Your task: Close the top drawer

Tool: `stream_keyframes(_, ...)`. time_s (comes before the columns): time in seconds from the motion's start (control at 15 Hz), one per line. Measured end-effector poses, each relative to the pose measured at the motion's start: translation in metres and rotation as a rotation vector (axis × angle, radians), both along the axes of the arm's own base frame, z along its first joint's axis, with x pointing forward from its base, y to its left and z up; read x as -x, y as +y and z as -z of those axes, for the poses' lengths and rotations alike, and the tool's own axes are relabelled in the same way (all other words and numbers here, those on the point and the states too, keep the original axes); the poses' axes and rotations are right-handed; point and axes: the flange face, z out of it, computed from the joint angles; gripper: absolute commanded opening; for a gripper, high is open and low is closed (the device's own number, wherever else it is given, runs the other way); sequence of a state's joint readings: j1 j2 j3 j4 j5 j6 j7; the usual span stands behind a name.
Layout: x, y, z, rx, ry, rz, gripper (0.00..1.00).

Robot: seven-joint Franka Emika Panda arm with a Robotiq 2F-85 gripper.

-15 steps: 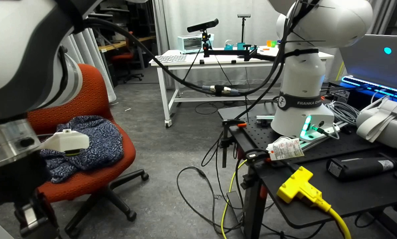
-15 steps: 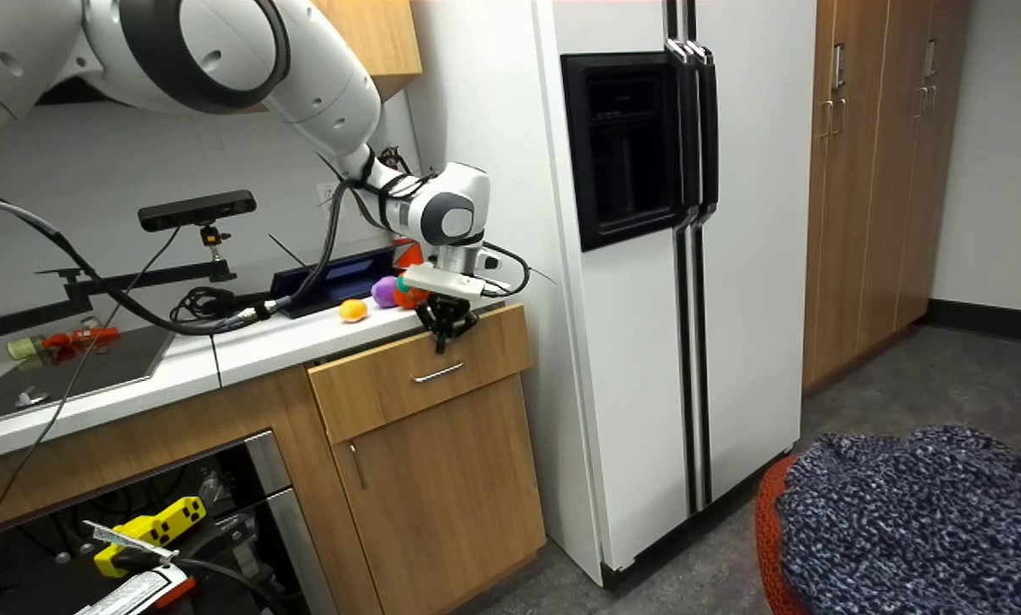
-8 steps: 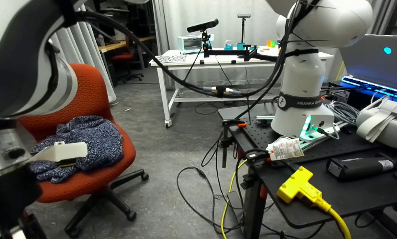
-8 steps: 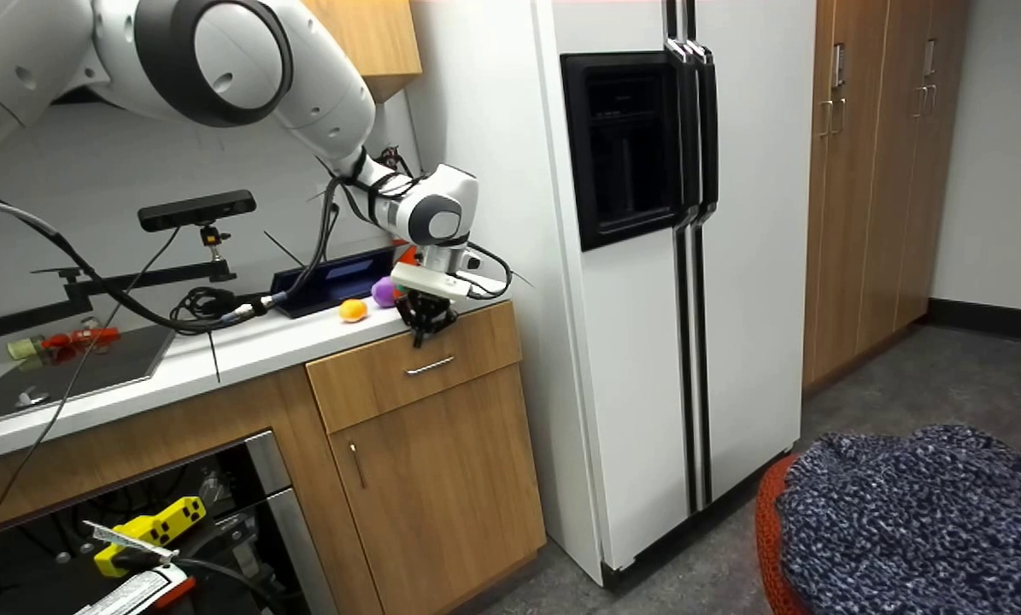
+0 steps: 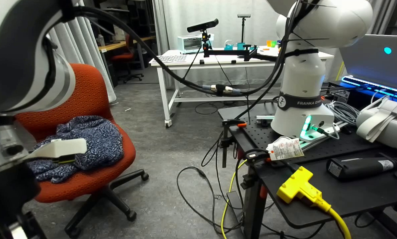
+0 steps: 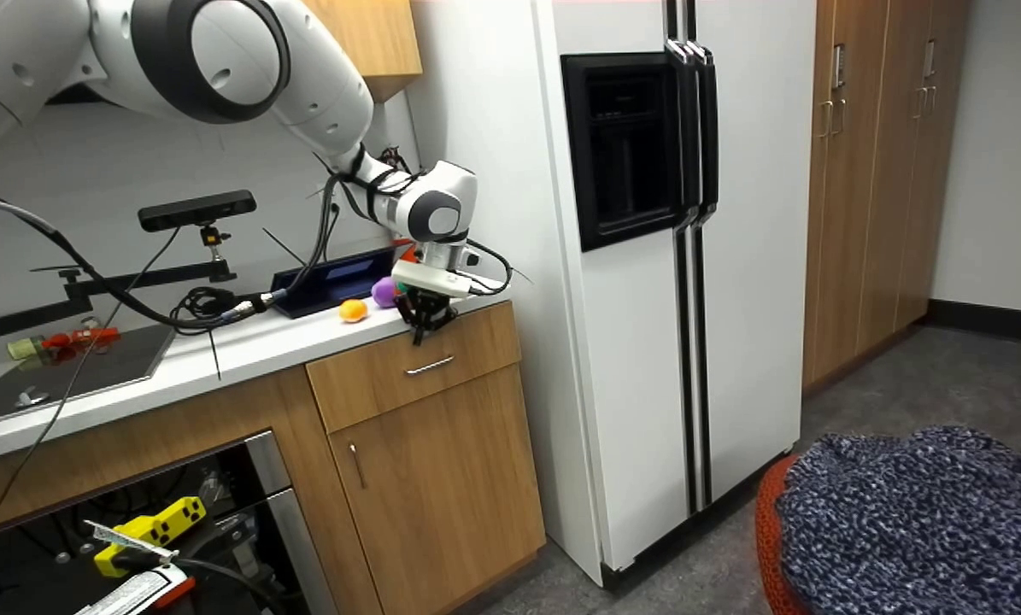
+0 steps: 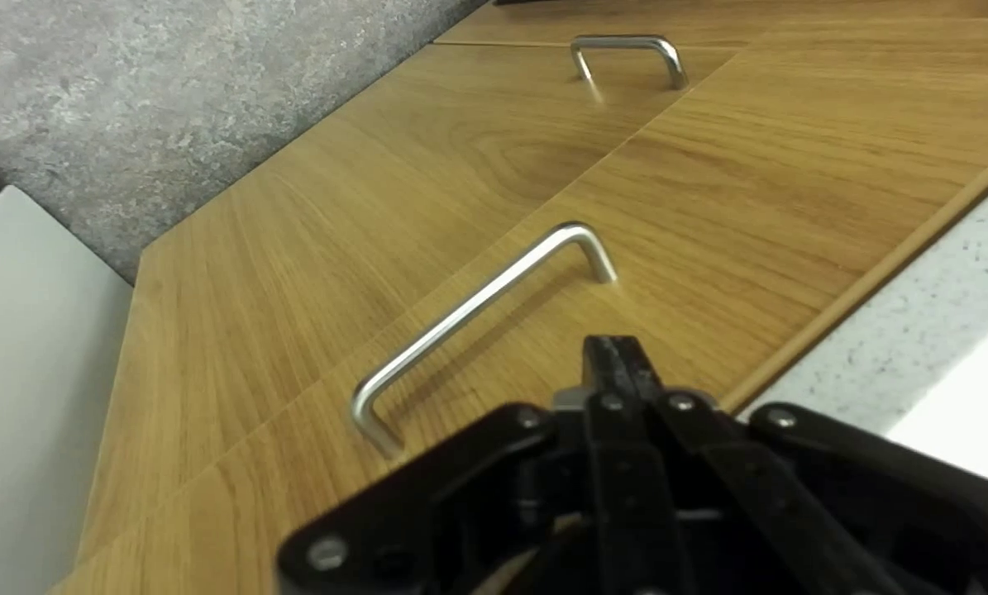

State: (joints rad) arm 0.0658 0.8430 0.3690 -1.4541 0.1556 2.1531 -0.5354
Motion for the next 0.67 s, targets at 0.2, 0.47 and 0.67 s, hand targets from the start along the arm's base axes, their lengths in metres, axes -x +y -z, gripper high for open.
stream_keyframes(0.2, -0.006, -0.014, -0.010, 0.060, -0.053, -0.001, 0.00)
stream_keyframes(0.47, -0.013, -0.049, -0.029, 0.158, -0.123, 0.025, 0.00)
stream_keyframes(0.67, -0.010, -0.073, -0.046, 0.215, -0.164, 0.058, 0.00)
